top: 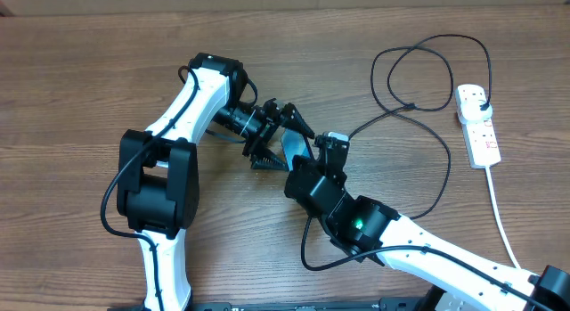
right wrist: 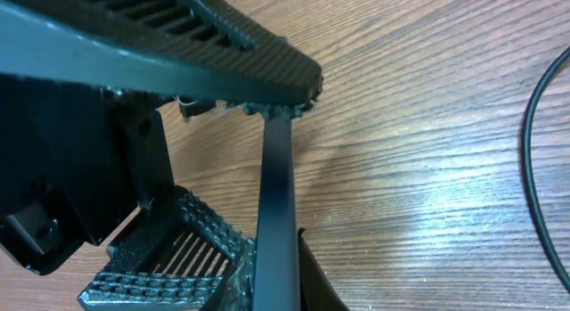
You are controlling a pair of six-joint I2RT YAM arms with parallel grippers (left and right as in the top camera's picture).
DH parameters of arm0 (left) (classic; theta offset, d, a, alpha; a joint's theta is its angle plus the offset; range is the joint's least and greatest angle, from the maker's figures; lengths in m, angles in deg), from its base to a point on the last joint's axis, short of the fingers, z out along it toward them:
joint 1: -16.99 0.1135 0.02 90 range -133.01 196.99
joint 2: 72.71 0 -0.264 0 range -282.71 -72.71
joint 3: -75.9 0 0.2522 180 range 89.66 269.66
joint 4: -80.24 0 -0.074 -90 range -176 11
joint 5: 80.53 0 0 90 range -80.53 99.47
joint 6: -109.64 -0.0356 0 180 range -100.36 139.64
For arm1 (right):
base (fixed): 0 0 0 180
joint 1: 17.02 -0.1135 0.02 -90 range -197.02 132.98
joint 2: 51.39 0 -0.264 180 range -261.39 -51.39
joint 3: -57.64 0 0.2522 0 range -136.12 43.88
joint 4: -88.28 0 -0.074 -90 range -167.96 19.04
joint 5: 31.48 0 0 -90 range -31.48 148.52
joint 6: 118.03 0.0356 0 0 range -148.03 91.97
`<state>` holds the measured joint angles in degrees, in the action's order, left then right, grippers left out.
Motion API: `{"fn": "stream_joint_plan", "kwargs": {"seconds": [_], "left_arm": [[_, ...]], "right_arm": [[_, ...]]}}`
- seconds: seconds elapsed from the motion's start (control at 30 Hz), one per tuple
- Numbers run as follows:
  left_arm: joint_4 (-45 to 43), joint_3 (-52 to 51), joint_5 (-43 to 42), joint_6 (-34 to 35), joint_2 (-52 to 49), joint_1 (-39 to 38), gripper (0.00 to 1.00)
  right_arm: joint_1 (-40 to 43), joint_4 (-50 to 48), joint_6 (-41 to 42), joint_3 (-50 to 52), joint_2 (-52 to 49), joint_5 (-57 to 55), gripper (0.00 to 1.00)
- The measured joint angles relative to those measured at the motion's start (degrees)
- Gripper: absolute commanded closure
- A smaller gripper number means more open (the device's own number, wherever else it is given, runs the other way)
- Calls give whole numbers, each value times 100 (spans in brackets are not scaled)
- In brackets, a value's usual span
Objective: Plug charger to phone and switch on socket
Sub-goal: 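Close the right gripper on the phone's edge beside the left gripper, then open the left gripper and pull it back, right gripper keeps phone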
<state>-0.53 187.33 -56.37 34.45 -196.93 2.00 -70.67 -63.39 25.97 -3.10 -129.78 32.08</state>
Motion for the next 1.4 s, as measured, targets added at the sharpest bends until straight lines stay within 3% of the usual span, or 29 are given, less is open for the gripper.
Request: {"fn": "stream_joint_plan", "kwargs": {"seconds": [0.23,0.4,0.6,0.87,1.0,1.17,1.4], "left_arm": [[-20,0,-59,-42,2,98,0],[179,20,-170,-348,2,579,0],[1095,26,-208,-1224,0,1377,0],[1117,26,-74,-1808,85,2076,0],[1113,26,13,-1845,671,2293,0],[1119,31,439,-1794,2223,2323,0],[1123,74,2059,-1329,4363,2323,0]], "right_arm": [[166,118,-4,-11,2,120,96],[614,933,-4,-15,155,264,96],[1259,1856,0,-15,1215,267,96],[1884,2839,348,-15,2424,262,96],[2124,3189,581,-15,2870,267,96],[2212,3324,680,-15,3213,278,96],[2212,3298,1268,-15,3233,404,96]]}}
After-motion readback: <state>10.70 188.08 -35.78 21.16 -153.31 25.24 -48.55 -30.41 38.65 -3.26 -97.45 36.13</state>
